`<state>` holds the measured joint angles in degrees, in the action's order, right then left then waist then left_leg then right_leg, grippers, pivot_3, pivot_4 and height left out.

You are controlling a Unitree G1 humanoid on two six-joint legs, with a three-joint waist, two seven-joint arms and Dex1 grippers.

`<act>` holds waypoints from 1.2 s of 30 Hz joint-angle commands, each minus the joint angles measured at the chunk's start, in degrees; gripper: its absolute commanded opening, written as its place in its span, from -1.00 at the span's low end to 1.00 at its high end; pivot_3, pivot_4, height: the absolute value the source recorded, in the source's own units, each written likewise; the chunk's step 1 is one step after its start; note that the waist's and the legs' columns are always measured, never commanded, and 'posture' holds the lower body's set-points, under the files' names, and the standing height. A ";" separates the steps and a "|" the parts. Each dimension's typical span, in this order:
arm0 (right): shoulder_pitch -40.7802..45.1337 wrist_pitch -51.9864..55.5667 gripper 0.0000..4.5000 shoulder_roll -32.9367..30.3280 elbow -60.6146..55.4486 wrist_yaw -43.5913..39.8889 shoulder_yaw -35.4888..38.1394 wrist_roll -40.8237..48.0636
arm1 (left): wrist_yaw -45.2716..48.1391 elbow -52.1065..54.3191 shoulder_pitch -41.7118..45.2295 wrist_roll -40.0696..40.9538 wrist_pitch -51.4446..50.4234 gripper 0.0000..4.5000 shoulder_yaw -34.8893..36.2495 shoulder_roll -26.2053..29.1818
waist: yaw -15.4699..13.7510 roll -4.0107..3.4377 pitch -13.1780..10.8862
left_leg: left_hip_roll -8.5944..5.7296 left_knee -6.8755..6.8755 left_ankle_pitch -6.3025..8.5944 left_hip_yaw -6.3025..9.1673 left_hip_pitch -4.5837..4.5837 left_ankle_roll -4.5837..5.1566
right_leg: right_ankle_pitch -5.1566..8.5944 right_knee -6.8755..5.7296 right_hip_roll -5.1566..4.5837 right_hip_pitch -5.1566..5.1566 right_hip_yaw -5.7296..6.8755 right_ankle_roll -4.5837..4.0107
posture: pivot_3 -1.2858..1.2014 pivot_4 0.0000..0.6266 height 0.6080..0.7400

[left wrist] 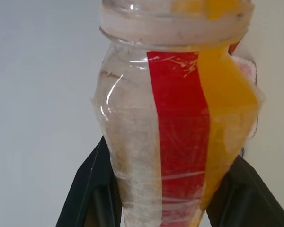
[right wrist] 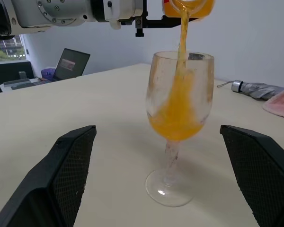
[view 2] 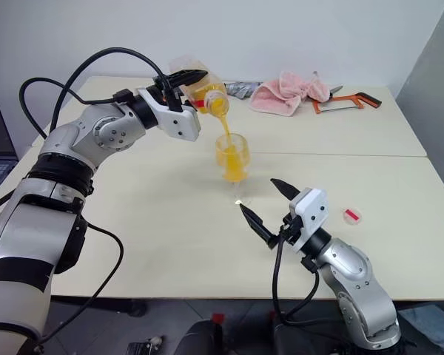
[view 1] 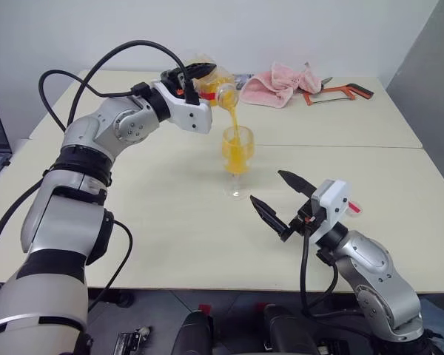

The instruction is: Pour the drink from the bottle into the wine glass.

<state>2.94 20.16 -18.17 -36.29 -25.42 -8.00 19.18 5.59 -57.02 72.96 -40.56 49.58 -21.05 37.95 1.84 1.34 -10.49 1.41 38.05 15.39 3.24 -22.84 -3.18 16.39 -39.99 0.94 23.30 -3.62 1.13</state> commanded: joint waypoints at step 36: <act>0.55 1.16 1.00 0.06 -4.17 0.66 -0.01 0.73 | -3.97 -1.05 4.17 -1.26 0.77 -0.22 -1.30 -0.21 | -0.01 0.00 0.00 | -0.01 0.02 0.00 0.00 0.00 0.00 | 0.00 -0.02 0.00 0.00 0.00 0.00 | 0.03 -0.52 1.00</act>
<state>2.98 21.68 -18.15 -37.58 -24.88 -8.09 19.20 2.98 -58.83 74.48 -42.11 50.28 -22.59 37.67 1.83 1.34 -10.49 1.40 38.07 15.39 3.24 -22.85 -3.18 16.39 -40.01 0.93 23.30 -3.62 1.13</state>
